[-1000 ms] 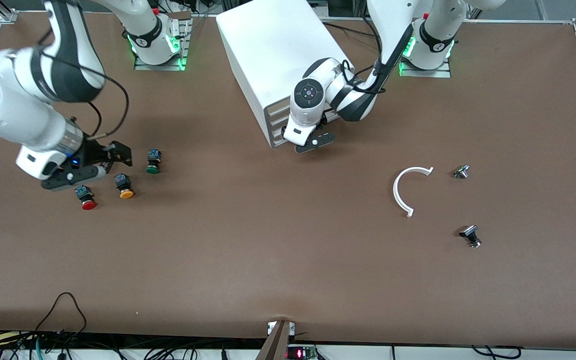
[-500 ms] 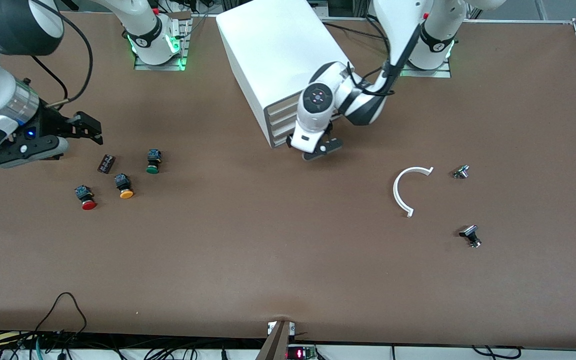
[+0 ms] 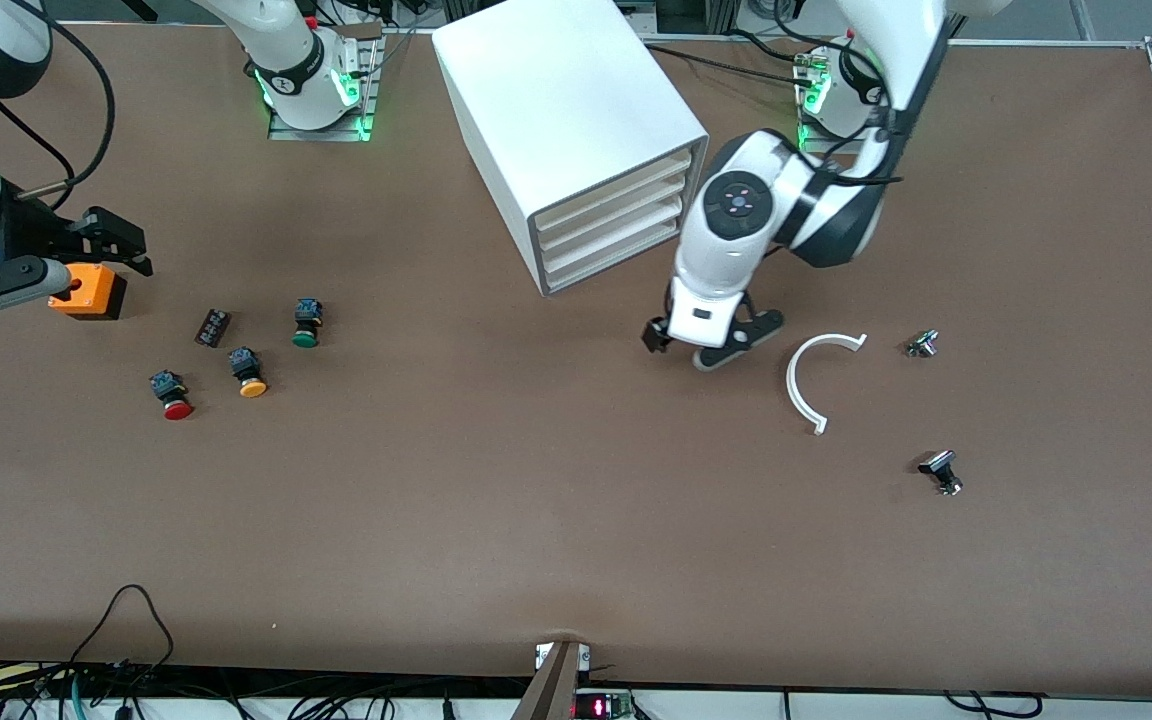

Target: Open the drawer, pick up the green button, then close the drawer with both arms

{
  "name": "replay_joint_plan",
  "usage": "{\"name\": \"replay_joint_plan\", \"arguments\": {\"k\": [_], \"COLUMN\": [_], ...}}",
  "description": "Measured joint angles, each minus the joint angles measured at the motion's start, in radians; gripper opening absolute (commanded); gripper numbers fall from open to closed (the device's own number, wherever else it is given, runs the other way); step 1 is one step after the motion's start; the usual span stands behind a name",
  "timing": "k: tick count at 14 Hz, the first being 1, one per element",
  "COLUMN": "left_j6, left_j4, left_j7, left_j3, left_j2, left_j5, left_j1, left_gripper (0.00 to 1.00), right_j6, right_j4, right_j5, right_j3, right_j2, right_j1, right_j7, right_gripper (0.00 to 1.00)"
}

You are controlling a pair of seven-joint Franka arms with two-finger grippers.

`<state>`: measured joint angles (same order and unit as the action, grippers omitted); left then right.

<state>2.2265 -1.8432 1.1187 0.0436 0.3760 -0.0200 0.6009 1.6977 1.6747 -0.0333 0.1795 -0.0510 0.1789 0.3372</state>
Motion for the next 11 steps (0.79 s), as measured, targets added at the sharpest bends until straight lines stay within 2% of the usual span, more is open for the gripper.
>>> {"name": "replay_joint_plan", "arguments": {"k": [1,3,11], "left_j6": [-0.018,-0.057,-0.252], "left_j4": [0.002,0.007,0.024], "left_j7": [0.0,-0.01,-0.406], "left_j3": [0.001,0.003,0.006], "left_j2": [-0.015,-0.039,-0.188], "left_j5": [0.018,0.051,0.06], "left_j1": [-0.021,-0.064,-0.303], "left_gripper": [0.99,0.99,0.99], "right_j6": [-0.001,-0.003,-0.01], "right_j4": [-0.005,-0.025,-0.041], "right_j5": [0.0,0.001,0.029], "right_j3": [-0.035,-0.063,-0.072], "right_j2": [0.0,0.001,-0.005], "right_j1": [-0.028,-0.041,-0.048], "right_j7": [0.0,0.0,0.0], "right_gripper": [1.0,1.0,1.0]}}
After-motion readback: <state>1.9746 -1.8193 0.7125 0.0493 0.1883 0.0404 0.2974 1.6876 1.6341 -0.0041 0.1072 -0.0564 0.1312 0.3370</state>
